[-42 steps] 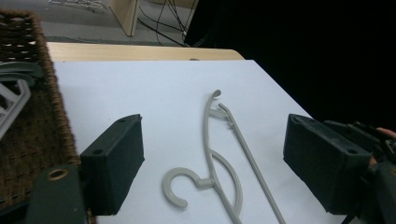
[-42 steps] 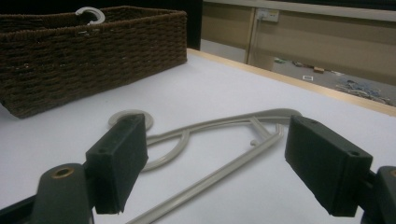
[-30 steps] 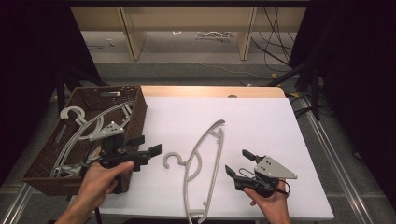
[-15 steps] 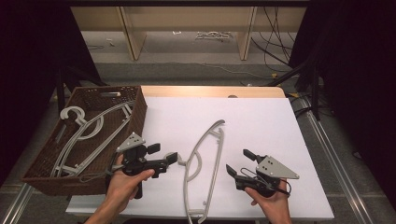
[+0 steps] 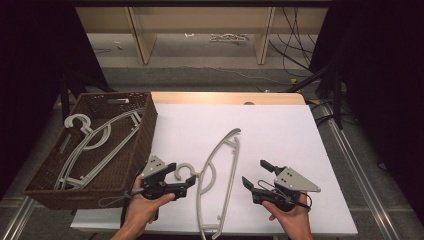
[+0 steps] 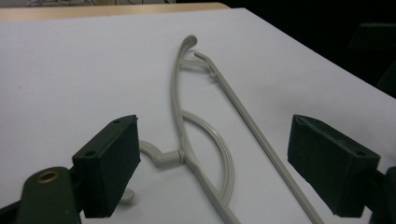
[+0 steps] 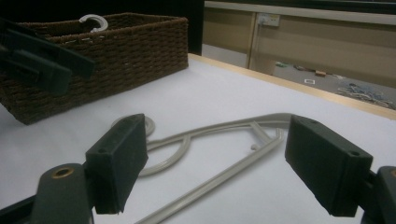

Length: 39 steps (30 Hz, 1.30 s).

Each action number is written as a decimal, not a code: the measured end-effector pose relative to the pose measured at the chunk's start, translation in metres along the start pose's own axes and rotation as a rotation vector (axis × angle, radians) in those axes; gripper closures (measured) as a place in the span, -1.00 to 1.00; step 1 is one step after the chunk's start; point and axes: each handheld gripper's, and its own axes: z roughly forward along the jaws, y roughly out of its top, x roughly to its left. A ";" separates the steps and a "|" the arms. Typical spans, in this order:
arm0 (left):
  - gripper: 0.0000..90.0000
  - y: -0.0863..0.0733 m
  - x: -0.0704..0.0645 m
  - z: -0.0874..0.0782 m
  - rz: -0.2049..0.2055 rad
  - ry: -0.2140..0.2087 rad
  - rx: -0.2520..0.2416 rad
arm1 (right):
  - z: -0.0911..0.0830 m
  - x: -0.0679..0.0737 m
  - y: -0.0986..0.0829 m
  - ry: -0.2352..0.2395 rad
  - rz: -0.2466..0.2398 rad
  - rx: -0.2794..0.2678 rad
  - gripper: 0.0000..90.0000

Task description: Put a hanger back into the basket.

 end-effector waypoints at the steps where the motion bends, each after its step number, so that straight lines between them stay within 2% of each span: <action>1: -0.63 -0.002 -0.002 0.003 0.000 -0.005 0.019 | 0.000 0.000 0.000 -0.001 0.000 0.000 -0.51; 4: -0.62 -0.006 -0.005 0.010 0.017 0.002 0.046 | -0.001 0.002 0.001 0.010 0.011 0.004 -0.51; 6: -0.61 -0.008 -0.006 0.016 0.030 0.010 0.080 | 0.000 0.002 0.001 0.024 0.012 0.001 -0.51; 7: -0.56 -0.009 -0.004 0.019 0.071 0.036 0.117 | 0.001 0.002 0.001 0.021 0.008 0.002 -0.51; 8: -0.47 -0.010 -0.003 0.022 0.082 0.057 0.135 | 0.001 0.003 0.001 0.008 0.005 0.003 -0.51; 9: -0.47 -0.011 -0.002 0.027 0.068 0.060 0.142 | 0.001 0.003 0.000 0.008 0.006 0.004 -0.51; 11: -0.51 -0.012 0.000 0.036 0.055 0.046 0.197 | 0.001 0.001 0.000 -0.001 -0.012 -0.004 -0.51; 12: -0.52 -0.013 0.000 0.038 0.058 0.054 0.205 | 0.001 0.002 0.000 0.013 0.008 -0.005 -0.51; 14: -0.47 -0.013 0.001 0.043 0.097 0.050 0.255 | 0.001 0.003 0.000 0.012 0.011 -0.005 -0.51; 18: -0.42 -0.013 0.002 0.053 0.129 0.056 0.297 | -0.002 0.003 0.000 -0.006 -0.006 0.005 -0.51; 19: -0.40 -0.013 0.001 0.055 0.122 0.059 0.298 | -0.001 0.002 0.000 -0.007 -0.027 -0.010 -0.51; 21: -0.34 -0.014 0.001 0.060 0.117 0.054 0.314 | -0.002 0.002 0.000 -0.006 -0.028 -0.002 -0.51; 23: -0.29 -0.014 0.001 0.064 0.135 0.061 0.335 | -0.001 0.004 0.000 0.003 -0.007 0.003 -0.51; 24: -0.26 -0.015 0.001 0.067 0.127 0.071 0.341 | -0.001 0.004 0.000 -0.007 -0.025 -0.002 -0.51; 27: -0.14 -0.016 0.002 0.072 0.103 0.067 0.361 | -0.001 0.003 0.000 -0.006 -0.028 -0.001 -0.51; 28: -0.12 -0.016 0.003 0.072 0.106 0.070 0.366 | -0.001 0.003 0.000 0.009 -0.020 -0.001 -0.51; 30: -0.07 -0.015 0.003 0.075 0.117 0.062 0.384 | -0.002 0.003 0.000 0.005 -0.016 0.009 -0.51; 31: -0.06 -0.016 0.001 0.078 0.105 0.066 0.379 | -0.001 0.003 0.000 0.004 -0.020 0.009 -0.51; 32: -0.05 -0.016 0.002 0.079 0.126 0.064 0.386 | -0.001 0.003 0.000 0.002 -0.024 0.002 -0.51; 34: 0.03 -0.016 0.001 0.082 0.130 0.063 0.395 | -0.001 0.004 0.000 0.003 -0.025 0.001 -0.51; 35: 0.03 -0.016 0.000 0.083 0.114 0.071 0.383 | -0.001 0.004 0.001 0.000 -0.018 0.002 -0.51; 37: 0.02 -0.014 0.000 0.080 0.132 0.055 0.401 | 0.000 0.004 0.000 0.011 -0.019 -0.006 -0.51; 38: -0.01 -0.014 -0.001 0.079 0.123 0.048 0.395 | -0.001 0.004 0.000 0.006 -0.015 0.000 -0.51; 39: 0.00 -0.013 0.000 0.078 0.132 0.050 0.403 | -0.001 0.004 0.000 0.009 -0.018 -0.004 -0.51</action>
